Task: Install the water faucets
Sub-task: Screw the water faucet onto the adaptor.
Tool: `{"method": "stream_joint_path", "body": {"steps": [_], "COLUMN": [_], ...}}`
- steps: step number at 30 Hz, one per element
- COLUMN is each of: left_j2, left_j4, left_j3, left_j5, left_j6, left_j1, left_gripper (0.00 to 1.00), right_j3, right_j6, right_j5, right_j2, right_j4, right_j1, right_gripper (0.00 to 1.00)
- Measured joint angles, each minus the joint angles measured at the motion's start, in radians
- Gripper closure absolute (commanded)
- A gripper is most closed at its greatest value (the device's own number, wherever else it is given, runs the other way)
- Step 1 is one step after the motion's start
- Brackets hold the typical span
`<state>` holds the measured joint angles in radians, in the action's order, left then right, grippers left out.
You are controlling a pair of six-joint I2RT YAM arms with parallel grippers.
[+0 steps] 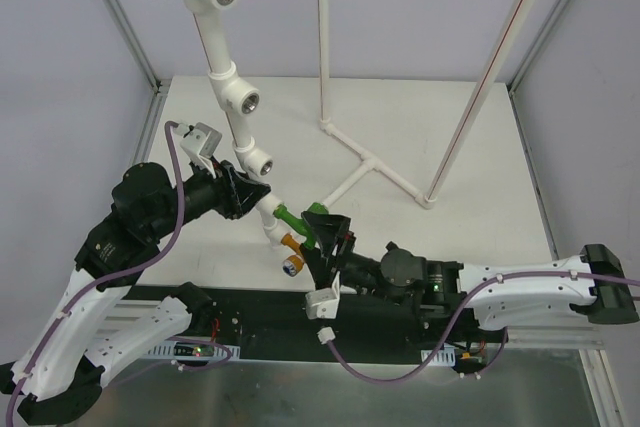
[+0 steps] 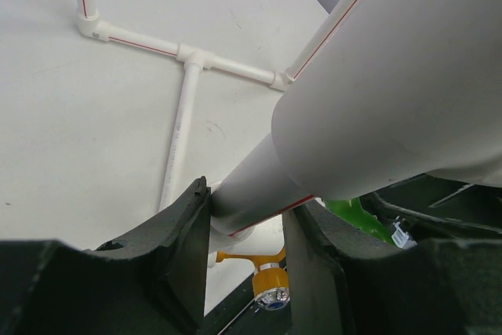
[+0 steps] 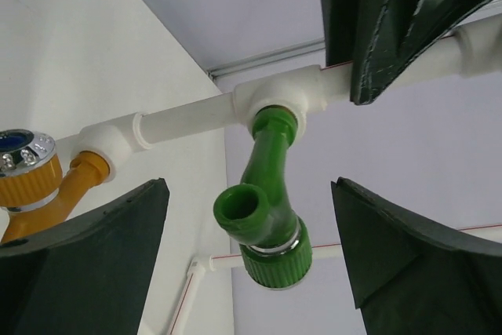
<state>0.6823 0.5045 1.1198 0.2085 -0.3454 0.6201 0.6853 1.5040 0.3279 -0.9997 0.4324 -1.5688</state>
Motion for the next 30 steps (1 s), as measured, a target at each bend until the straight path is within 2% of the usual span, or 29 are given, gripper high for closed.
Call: {"method": "stream_joint_path", "body": {"steps": [2,4,8,10,13,16,20,25,30], "left_j2": [0.000,0.000,0.000,0.000,-0.001,-0.002,-0.002,-0.002,0.003], "left_j4": [0.000,0.000,0.000,0.000,0.000,0.001,0.001,0.000,-0.004], "left_j3": [0.000,0.000,0.000,0.000,0.000,0.000,0.000,0.000,-0.001], "left_j5": [0.000,0.000,0.000,0.000,-0.002,-0.001,0.002,0.024,0.040], "left_j6": [0.000,0.000,0.000,0.000,0.000,0.000,0.000,-0.002,-0.007], "left_j1": [0.000,0.000,0.000,0.000,0.000,0.000,0.000,0.001,0.002], "left_gripper": [1.00,1.00,1.00,1.00,1.00,1.00,1.00,1.00,1.00], "right_j3": [0.000,0.000,0.000,0.000,-0.001,-0.018,-0.083,-0.164,-0.188], "right_j6": [0.012,0.014,0.010,-0.013,-0.065,-0.199,-0.471,-0.985,-1.572], "right_j5": [-0.005,-0.011,-0.020,-0.020,-0.020,-0.017,-0.008,0.054,0.145], "right_j2": [-0.030,-0.046,-0.060,-0.069,-0.072,-0.073,-0.073,-0.073,-0.082], "right_j4": [-0.003,-0.001,0.019,0.053,0.071,0.111,0.254,0.438,0.493], "right_j1": [0.024,0.052,0.096,0.108,0.111,0.111,0.111,0.100,0.085], "right_gripper": [0.13,0.24,0.55,0.65,1.00,1.00,1.00,1.00,1.00]}}
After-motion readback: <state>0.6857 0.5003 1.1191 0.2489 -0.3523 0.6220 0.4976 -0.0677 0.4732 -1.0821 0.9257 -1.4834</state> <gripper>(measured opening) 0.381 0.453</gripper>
